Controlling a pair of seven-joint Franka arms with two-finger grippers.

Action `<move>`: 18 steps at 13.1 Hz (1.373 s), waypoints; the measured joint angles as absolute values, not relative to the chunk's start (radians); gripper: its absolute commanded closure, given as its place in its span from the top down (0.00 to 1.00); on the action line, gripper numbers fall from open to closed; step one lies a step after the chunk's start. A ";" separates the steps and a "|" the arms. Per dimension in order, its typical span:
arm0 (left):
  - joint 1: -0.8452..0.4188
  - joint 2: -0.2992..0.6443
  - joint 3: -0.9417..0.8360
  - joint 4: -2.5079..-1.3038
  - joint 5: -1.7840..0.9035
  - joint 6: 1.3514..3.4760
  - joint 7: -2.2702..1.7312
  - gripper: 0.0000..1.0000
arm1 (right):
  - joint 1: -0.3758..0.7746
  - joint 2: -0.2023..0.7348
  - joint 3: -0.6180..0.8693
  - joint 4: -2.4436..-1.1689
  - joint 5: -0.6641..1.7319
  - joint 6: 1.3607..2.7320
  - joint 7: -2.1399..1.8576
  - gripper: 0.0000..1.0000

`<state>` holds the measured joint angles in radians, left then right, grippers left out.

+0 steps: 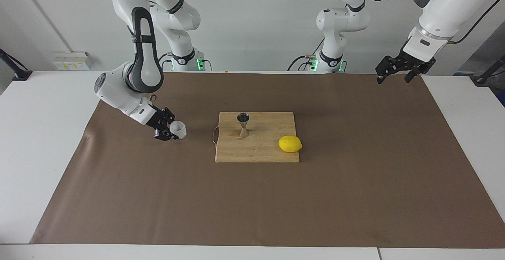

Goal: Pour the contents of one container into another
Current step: 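Lower the white cup onto the table and open the right gripper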

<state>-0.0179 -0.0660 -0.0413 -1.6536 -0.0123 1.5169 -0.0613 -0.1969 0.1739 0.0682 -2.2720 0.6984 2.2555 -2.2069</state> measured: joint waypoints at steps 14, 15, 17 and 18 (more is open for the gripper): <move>-0.018 -0.066 -0.041 -1.654 -0.012 1.517 -0.061 1.00 | -0.295 0.187 0.068 -2.254 0.700 2.190 -2.274 0.00; -0.018 -0.066 -0.041 -1.654 -0.012 1.517 -0.061 1.00 | -0.300 0.190 0.068 -2.254 0.700 2.190 -2.274 0.00; -0.018 -0.066 -0.041 -1.654 -0.012 1.517 -0.061 1.00 | -0.303 0.195 0.068 -2.254 0.700 2.191 -2.274 0.39; -0.018 -0.066 -0.041 -1.654 -0.012 1.517 -0.061 1.00 | -0.303 0.196 0.068 -2.254 0.700 2.191 -2.274 0.81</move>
